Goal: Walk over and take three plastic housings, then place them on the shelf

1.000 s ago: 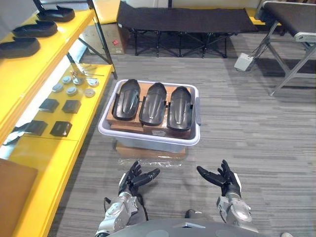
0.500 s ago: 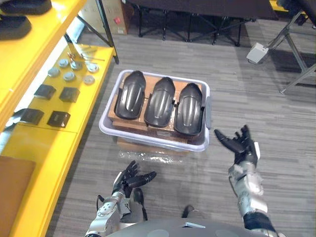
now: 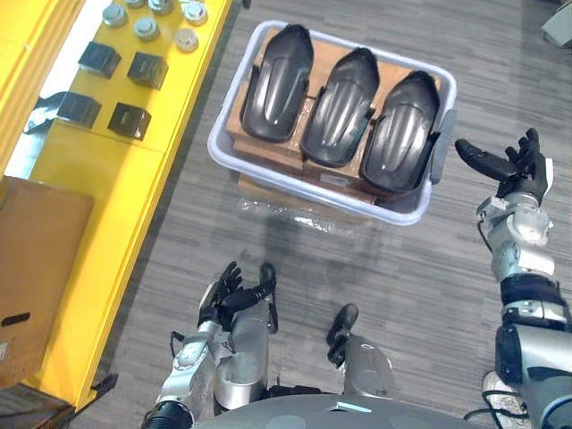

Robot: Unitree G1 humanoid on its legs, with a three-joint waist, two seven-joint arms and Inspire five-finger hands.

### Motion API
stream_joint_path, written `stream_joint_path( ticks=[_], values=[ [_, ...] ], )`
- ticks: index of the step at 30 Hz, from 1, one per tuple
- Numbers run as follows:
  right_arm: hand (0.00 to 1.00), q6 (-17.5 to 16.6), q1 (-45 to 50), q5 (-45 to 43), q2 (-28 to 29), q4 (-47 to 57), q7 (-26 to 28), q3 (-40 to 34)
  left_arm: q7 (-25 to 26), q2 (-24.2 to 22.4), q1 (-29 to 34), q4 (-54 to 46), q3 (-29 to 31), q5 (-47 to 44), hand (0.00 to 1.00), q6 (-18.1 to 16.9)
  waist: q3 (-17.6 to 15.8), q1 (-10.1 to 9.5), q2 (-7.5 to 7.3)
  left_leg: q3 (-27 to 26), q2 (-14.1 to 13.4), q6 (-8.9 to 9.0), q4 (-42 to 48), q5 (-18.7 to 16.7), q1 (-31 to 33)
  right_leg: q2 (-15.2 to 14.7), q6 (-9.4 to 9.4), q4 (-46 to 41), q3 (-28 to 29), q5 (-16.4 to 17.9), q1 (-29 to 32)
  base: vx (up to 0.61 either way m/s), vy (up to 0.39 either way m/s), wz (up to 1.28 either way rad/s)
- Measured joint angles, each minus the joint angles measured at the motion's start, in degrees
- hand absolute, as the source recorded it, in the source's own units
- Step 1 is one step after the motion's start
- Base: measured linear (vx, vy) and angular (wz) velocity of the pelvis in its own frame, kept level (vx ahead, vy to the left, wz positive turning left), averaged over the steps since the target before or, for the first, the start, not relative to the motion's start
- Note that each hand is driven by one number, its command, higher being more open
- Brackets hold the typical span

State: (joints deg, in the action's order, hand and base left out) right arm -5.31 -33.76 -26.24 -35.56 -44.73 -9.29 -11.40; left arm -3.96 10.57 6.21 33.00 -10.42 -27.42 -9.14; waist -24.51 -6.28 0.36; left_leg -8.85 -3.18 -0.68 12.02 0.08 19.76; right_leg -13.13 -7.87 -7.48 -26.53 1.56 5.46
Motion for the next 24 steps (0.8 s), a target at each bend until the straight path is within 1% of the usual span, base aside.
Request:
stream_joint_path(
  ticks=[1, 3, 5, 9, 10, 13, 14, 17, 18, 21, 24],
  values=[
    [1.0, 0.7, -1.7, 0.0, -1.2, -1.5, 0.3, 0.9, 0.0, 0.0, -0.2, 0.1, 0.1, 0.0, 1.0, -0.2, -0.7, -0.05, 0.19, 0.2, 0.2, -0.42, 0.1, 0.3, 0.7, -0.3, 0.06, -0.5, -0.1, 0.1, 0.8, -0.12, 0.056, 0.09],
    [1.0, 1.8, -4.0, 0.0, -3.3, -3.8, 1.2, 2.1, 0.0, 0.0, -0.8, 0.1, 0.0, 0.0, 1.0, -0.2, -1.8, -0.26, 0.6, 0.3, 0.6, -0.53, 0.6, 0.3, 1.1, -0.7, 0.19, -0.6, -0.1, 0.2, 0.8, -0.11, 0.061, 0.07],
    [1.0, 2.9, -6.1, 0.1, -5.0, -5.7, 2.6, 3.9, 0.0, 0.0, -1.2, 0.4, -0.1, -0.2, 1.0, -0.2, -2.0, -0.5, 0.79, 0.3, 0.7, -0.7, 1.0, 0.3, 2.5, -0.9, 0.14, -0.9, -0.1, 0.3, 2.0, -0.11, 0.057, 0.02],
    [1.0, 5.3, -10.5, 0.5, -6.2, -11.4, 5.2, 6.7, -0.1, 0.2, -1.4, 0.8, -0.3, -2.2, 1.0, -0.2, -2.0, -0.95, 0.84, 1.0, 0.8, -1.18, 1.2, 1.3, 3.9, -0.9, 0.27, -2.2, -0.4, 0.3, 3.5, -0.07, 0.028, 0.08],
    [1.0, 6.2, -11.4, 0.7, -7.2, -12.5, 5.9, 8.1, -0.1, 0.1, -1.6, 0.8, -0.6, -2.5, 1.0, -0.2, -2.3, -1.27, 1.23, 1.2, 0.9, -1.14, 0.9, 1.6, 3.9, -1.0, 0.34, -2.5, -0.6, 0.4, 3.6, -0.04, 0.012, 0.08],
    [1.0, 7.2, -13.9, 1.3, -9.1, -14.4, 7.0, 9.8, -0.1, -0.3, -1.7, 0.9, -0.8, -2.6, 1.0, -0.6, -2.9, -1.48, 2.17, 1.7, 1.2, -1.31, 0.4, 2.2, 4.2, -1.2, 0.46, -2.9, -1.1, 0.5, 3.9, -0.04, 0.018, 0.12],
    [1.0, 7.3, -15.7, 2.1, -10.3, -15.6, 8.0, 10.6, -0.1, -0.5, -1.7, 1.0, -0.8, -3.8, 1.0, -0.6, -3.2, -1.46, 2.6, 2.0, 1.5, -1.64, -0.4, 3.0, 4.4, -1.6, 0.48, -3.6, -1.4, 0.6, 4.6, -0.02, 0.015, 0.12],
    [1.0, 7.6, -18.6, 3.6, -11.7, -17.8, 8.8, 12.1, -0.1, -0.5, -1.7, 1.2, -0.9, -4.5, 1.0, -0.7, -3.4, -1.65, 2.8, 2.2, 1.8, -2.11, -1.6, 4.2, 4.8, -1.8, 0.46, -3.8, -1.6, 0.6, 5.4, 0.0, 0.012, 0.08],
    [0.0, 8.1, -19.3, 4.3, -11.7, -18.4, 8.8, 12.2, -0.1, -0.5, -1.8, 1.3, -0.9, -4.7, 1.0, -0.7, -3.5, -1.69, 2.82, 2.2, 1.8, -2.12, -1.6, 4.3, 4.8, -1.8, 0.47, -3.8, -1.6, 0.6, 5.4, 0.01, 0.0, 0.03],
    [0.0, 9.5, -22.4, 5.8, -12.1, -20.1, 8.9, 13.7, -0.1, -0.5, -1.8, 1.3, -1.0, -5.9, 1.0, -0.8, -3.7, -1.89, 2.87, 2.3, 1.8, -2.04, -1.7, 4.5, 4.8, -1.8, 0.8, -4.3, -1.6, 0.8, 5.7, 0.0, 0.0, 0.0],
    [0.0, 11.3, -24.2, 8.0, -13.1, -20.4, 10.0, 15.7, -0.2, -0.5, -1.8, 1.3, -1.1, -6.2, 1.0, -0.7, -3.7, -2.44, 2.89, 2.5, 1.9, -1.97, -3.4, 5.6, 4.8, -1.8, 1.05, -4.5, -1.7, 1.0, 6.4, 0.0, 0.0, 0.0]
  ],
)
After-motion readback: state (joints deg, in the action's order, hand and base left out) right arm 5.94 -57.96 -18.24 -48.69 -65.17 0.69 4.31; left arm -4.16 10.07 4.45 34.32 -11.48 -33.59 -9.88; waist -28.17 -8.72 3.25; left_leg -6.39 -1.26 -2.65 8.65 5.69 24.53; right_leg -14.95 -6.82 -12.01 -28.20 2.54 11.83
